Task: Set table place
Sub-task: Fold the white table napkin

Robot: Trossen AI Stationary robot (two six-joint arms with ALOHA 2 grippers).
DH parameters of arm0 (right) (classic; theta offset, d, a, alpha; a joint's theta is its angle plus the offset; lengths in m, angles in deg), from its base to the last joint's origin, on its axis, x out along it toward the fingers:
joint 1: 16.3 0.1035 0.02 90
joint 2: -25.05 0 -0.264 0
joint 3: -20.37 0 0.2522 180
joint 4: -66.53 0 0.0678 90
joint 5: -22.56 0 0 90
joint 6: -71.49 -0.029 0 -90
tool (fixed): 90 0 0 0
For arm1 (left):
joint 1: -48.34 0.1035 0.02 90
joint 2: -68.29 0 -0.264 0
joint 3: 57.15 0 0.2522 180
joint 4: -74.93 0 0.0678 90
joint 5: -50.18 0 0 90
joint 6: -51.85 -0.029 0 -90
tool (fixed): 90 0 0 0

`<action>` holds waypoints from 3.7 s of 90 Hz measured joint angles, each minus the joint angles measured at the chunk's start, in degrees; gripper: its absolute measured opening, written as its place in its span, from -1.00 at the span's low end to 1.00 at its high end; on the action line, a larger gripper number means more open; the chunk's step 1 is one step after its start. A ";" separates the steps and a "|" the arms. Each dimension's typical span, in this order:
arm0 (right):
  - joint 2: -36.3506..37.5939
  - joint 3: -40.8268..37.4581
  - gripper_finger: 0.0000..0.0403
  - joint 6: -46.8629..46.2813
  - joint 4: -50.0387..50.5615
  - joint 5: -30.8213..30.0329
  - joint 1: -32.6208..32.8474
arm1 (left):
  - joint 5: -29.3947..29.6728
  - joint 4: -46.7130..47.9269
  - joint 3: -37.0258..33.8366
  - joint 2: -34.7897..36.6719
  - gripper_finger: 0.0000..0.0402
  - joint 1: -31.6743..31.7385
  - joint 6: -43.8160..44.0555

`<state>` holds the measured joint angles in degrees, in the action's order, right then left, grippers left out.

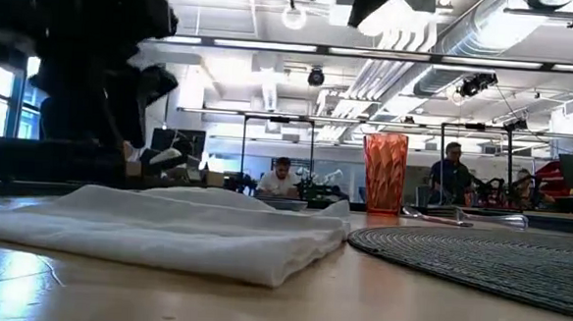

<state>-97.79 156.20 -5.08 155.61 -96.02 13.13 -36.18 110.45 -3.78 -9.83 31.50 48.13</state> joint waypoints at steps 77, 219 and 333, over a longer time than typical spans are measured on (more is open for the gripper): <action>4.96 -24.10 -0.34 23.88 -23.33 10.61 0.10 | -4.40 14.13 12.33 -3.03 -0.99 -7.44 21.19; 4.57 -21.00 -1.00 69.57 -34.12 6.63 -15.16 | 16.14 53.98 29.60 3.36 -1.00 -15.03 38.38; 21.65 -32.89 -0.46 40.47 -25.41 4.05 -5.48 | -5.75 -3.45 3.12 -6.89 -0.96 -12.77 49.46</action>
<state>-76.14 123.30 35.39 130.21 -91.98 7.65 -41.93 107.00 -0.66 -16.72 18.73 97.59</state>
